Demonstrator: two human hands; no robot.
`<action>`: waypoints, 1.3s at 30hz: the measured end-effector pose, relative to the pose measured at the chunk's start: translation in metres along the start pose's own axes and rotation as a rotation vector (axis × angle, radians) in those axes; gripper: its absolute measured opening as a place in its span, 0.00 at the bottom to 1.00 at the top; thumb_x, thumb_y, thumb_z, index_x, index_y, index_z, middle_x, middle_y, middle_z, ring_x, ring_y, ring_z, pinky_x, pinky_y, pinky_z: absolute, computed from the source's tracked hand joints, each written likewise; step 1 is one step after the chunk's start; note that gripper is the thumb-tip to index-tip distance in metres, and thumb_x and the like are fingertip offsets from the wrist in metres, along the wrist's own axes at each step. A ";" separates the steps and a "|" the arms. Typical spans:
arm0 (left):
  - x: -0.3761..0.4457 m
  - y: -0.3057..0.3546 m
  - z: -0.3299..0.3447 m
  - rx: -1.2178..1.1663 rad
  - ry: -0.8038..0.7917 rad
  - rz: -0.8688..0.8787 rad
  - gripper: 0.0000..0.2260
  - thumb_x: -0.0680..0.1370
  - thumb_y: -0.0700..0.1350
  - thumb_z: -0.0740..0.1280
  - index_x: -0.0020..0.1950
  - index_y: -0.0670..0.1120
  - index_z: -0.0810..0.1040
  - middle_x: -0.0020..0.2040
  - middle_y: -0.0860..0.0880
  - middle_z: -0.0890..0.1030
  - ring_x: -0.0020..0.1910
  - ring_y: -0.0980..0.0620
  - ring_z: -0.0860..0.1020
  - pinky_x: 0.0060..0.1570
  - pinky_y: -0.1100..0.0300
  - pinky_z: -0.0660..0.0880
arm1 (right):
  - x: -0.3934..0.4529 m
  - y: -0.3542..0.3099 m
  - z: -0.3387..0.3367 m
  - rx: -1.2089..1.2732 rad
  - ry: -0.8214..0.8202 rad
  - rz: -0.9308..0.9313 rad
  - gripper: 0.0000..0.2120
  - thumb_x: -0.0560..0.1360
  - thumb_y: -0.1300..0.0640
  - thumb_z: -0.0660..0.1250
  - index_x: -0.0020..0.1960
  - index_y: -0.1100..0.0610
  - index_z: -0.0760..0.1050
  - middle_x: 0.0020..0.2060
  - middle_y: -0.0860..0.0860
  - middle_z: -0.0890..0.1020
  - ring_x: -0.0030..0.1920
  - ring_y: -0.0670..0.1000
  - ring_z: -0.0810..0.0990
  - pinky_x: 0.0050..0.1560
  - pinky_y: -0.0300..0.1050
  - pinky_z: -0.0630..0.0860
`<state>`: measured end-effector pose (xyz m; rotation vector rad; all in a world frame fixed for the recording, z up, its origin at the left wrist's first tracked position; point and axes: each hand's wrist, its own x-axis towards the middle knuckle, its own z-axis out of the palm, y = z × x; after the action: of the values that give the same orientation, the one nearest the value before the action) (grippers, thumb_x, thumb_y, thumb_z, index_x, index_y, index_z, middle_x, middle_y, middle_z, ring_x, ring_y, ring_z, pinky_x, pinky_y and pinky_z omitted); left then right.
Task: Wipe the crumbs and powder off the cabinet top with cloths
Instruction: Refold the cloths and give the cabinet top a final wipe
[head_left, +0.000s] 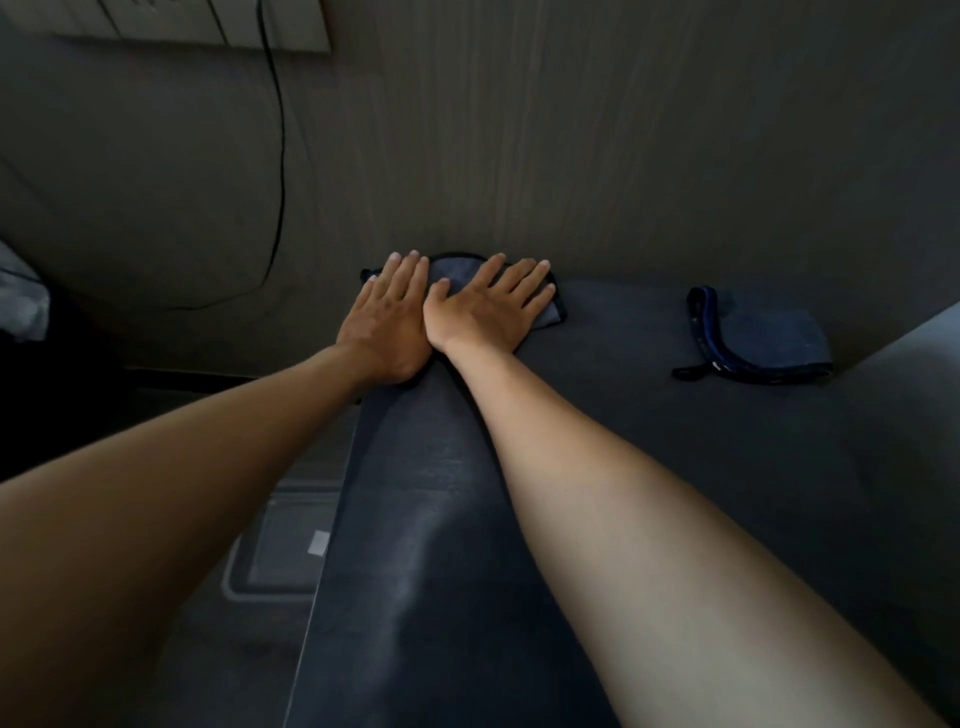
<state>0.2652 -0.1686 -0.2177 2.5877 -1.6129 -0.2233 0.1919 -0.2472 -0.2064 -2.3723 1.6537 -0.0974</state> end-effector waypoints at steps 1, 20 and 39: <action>-0.003 -0.004 0.000 -0.018 -0.006 -0.009 0.34 0.82 0.55 0.53 0.81 0.43 0.43 0.81 0.44 0.41 0.80 0.47 0.40 0.78 0.49 0.44 | -0.004 -0.004 0.002 0.003 0.004 -0.011 0.39 0.77 0.38 0.49 0.80 0.61 0.46 0.78 0.65 0.46 0.77 0.65 0.37 0.73 0.63 0.35; -0.141 0.010 0.006 0.043 -0.108 0.018 0.35 0.82 0.56 0.53 0.80 0.44 0.36 0.79 0.43 0.34 0.77 0.45 0.33 0.75 0.51 0.37 | -0.134 0.023 0.017 0.053 0.059 -0.096 0.38 0.77 0.39 0.50 0.80 0.59 0.47 0.78 0.65 0.44 0.77 0.64 0.38 0.73 0.64 0.39; -0.242 0.071 0.027 0.148 -0.028 0.119 0.35 0.77 0.59 0.55 0.78 0.38 0.59 0.79 0.39 0.56 0.78 0.41 0.55 0.73 0.48 0.56 | -0.237 0.105 0.001 0.034 0.062 -0.100 0.36 0.77 0.41 0.49 0.80 0.58 0.47 0.78 0.64 0.43 0.77 0.63 0.38 0.75 0.64 0.42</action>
<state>0.0927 0.0178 -0.2149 2.5912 -1.8531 -0.1381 0.0124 -0.0607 -0.2116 -2.4496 1.5463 -0.2173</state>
